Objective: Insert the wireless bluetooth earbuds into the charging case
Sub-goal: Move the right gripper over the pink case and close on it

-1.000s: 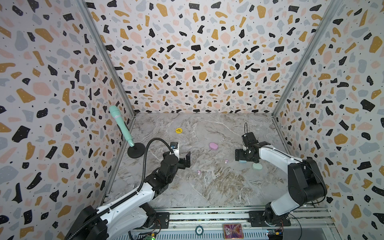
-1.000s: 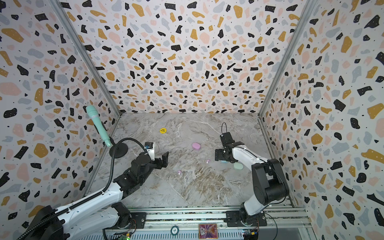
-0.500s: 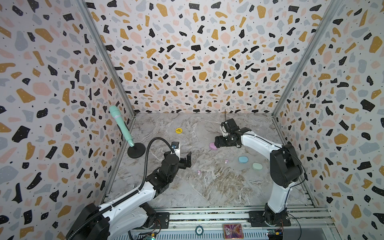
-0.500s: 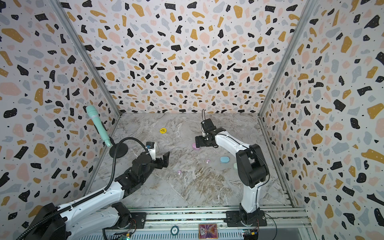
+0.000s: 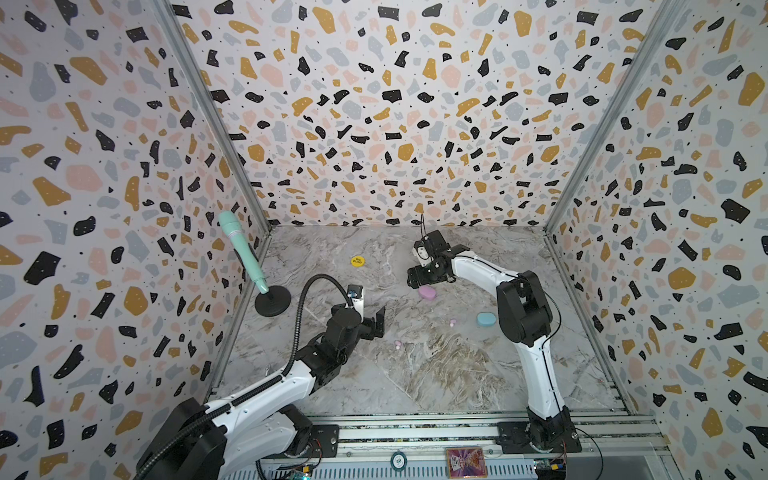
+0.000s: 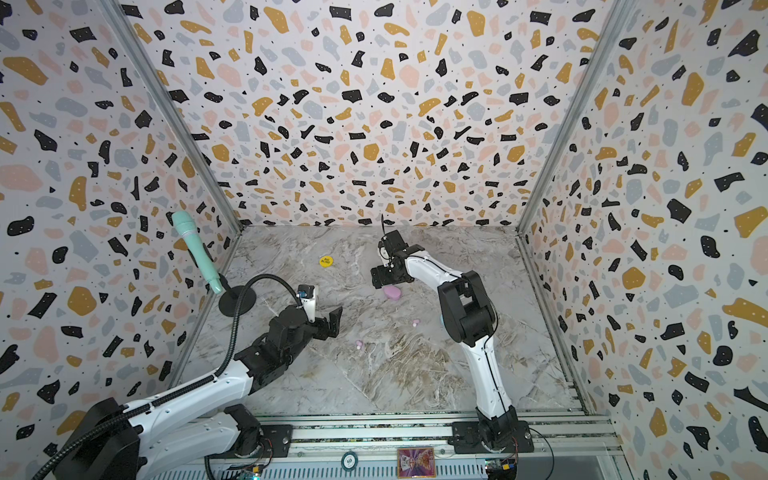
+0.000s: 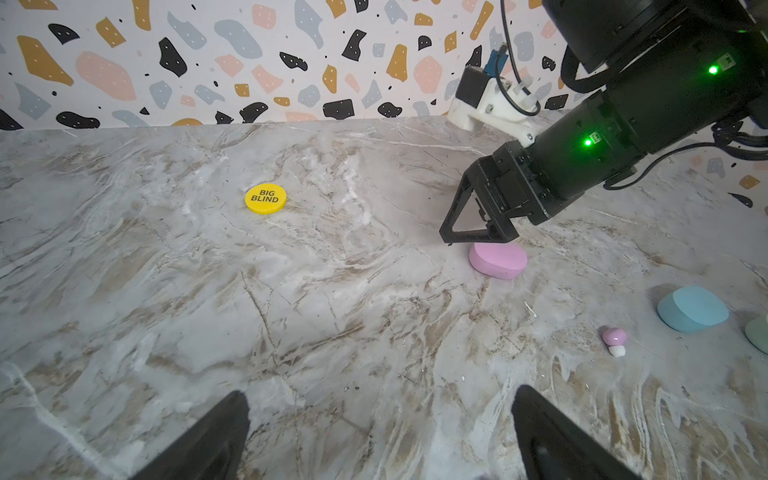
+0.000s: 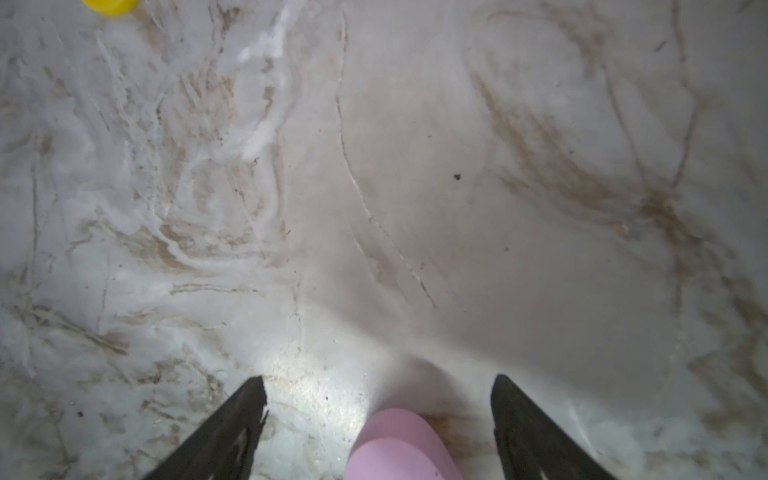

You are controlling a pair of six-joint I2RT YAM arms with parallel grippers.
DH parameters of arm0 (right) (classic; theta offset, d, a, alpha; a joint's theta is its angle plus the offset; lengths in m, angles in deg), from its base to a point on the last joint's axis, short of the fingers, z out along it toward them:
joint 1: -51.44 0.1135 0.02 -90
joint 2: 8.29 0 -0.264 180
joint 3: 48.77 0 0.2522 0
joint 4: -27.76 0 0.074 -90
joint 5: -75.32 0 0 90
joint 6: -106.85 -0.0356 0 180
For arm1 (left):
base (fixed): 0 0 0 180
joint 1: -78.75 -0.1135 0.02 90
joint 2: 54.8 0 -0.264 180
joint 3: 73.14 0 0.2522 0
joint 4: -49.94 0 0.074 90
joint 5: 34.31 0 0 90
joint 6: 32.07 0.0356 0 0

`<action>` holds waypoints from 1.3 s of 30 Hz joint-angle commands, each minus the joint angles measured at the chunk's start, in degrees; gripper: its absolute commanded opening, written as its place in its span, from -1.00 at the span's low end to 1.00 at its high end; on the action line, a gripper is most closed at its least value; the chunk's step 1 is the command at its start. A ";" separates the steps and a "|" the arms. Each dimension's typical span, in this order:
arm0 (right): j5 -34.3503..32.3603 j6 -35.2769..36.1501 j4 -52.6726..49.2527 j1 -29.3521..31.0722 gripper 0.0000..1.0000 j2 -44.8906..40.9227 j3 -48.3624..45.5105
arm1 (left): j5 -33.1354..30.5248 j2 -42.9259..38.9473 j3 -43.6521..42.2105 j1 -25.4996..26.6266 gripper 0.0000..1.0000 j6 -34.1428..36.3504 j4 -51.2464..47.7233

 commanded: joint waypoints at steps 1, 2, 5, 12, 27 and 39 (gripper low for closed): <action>1.39 3.18 -5.31 1.09 0.71 -0.54 2.45 | 0.39 0.24 1.84 -0.40 1.00 0.70 2.15; 1.41 3.42 -5.74 1.37 0.71 -0.50 2.56 | 0.47 0.24 1.84 -0.40 1.00 0.72 2.20; 1.92 4.47 -5.84 2.26 0.70 -1.17 1.79 | 0.60 0.16 1.92 -0.41 1.00 0.72 2.00; 2.54 6.21 -8.02 4.05 0.68 -1.72 1.17 | 0.64 0.31 2.01 -0.38 1.00 0.74 1.84; -11.74 -0.87 -12.39 4.97 0.98 -7.54 -0.60 | 1.79 0.67 2.19 -0.40 1.00 0.73 1.74; -12.36 -3.30 -14.44 5.13 0.79 -5.20 -1.50 | 2.31 0.86 2.10 -0.40 1.00 0.82 1.94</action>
